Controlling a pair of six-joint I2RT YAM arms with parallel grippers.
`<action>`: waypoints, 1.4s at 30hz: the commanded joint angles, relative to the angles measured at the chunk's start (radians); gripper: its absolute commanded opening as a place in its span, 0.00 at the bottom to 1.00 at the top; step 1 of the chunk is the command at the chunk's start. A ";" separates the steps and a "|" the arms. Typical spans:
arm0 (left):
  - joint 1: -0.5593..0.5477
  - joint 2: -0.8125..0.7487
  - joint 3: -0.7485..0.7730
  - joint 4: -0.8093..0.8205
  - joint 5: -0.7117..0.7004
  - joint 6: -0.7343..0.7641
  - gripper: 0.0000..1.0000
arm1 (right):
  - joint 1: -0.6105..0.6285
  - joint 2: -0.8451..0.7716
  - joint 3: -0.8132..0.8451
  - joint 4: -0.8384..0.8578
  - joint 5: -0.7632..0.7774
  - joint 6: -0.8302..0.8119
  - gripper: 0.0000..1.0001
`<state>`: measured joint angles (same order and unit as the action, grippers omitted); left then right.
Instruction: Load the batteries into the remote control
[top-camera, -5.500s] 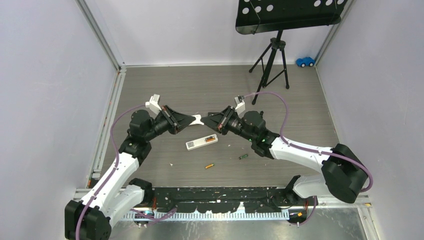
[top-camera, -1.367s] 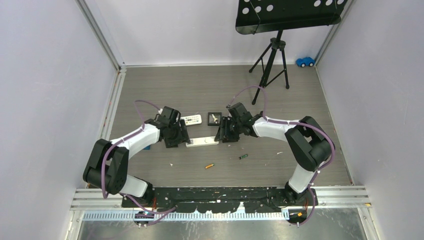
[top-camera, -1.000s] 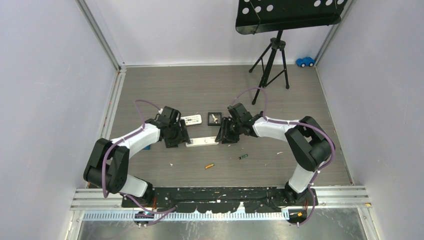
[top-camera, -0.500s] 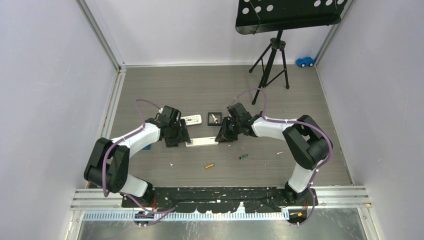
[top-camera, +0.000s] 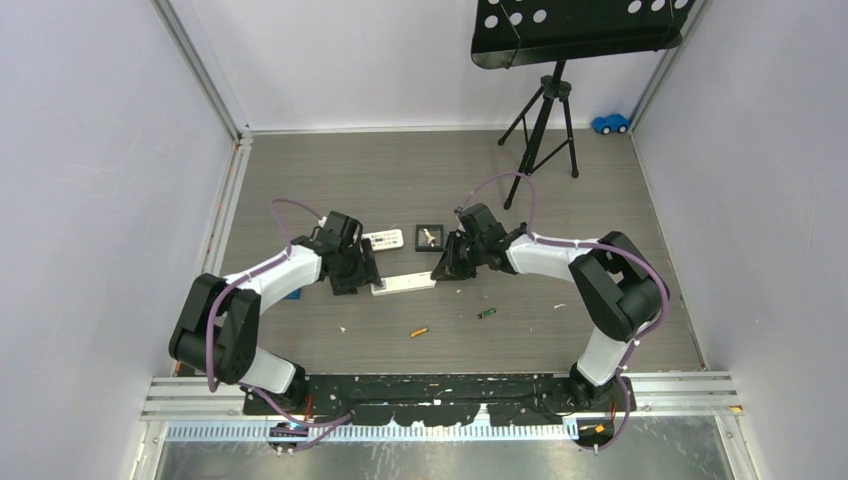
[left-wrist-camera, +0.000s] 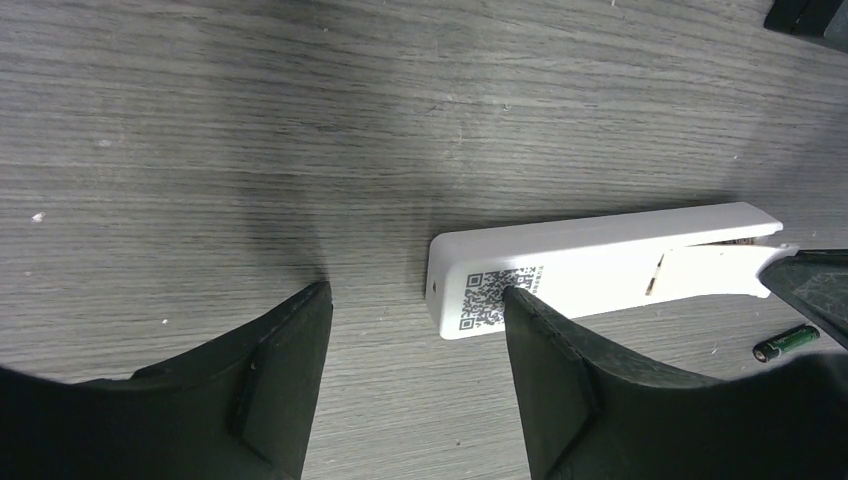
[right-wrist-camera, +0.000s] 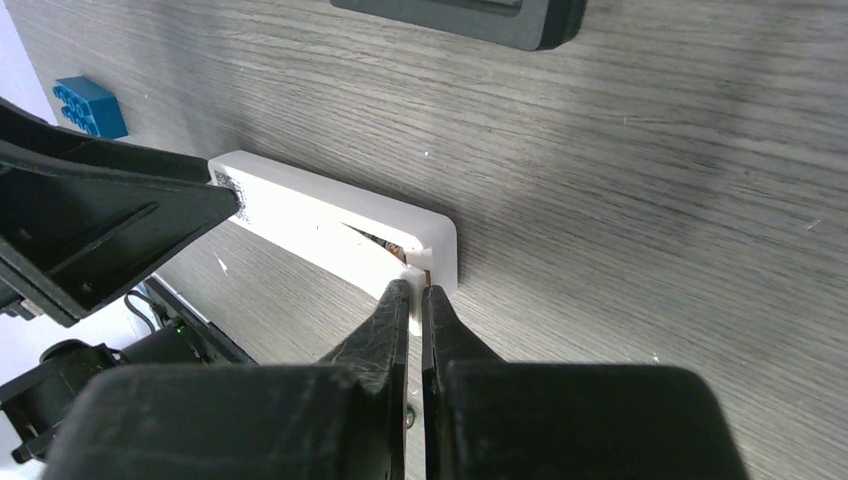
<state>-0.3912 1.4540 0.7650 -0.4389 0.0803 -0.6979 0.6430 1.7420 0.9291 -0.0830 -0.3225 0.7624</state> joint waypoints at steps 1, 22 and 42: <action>0.005 0.015 0.029 0.014 -0.002 0.017 0.65 | 0.017 -0.031 -0.043 0.109 0.020 -0.046 0.01; 0.005 0.067 0.040 0.020 0.033 0.032 0.54 | 0.021 -0.023 -0.039 0.095 0.003 -0.113 0.00; 0.006 0.080 0.045 0.019 0.035 0.033 0.52 | 0.037 0.016 0.019 -0.114 0.199 -0.197 0.23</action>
<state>-0.3859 1.5082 0.8024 -0.4263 0.1486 -0.6903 0.6811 1.7287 0.9421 -0.1047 -0.2146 0.6140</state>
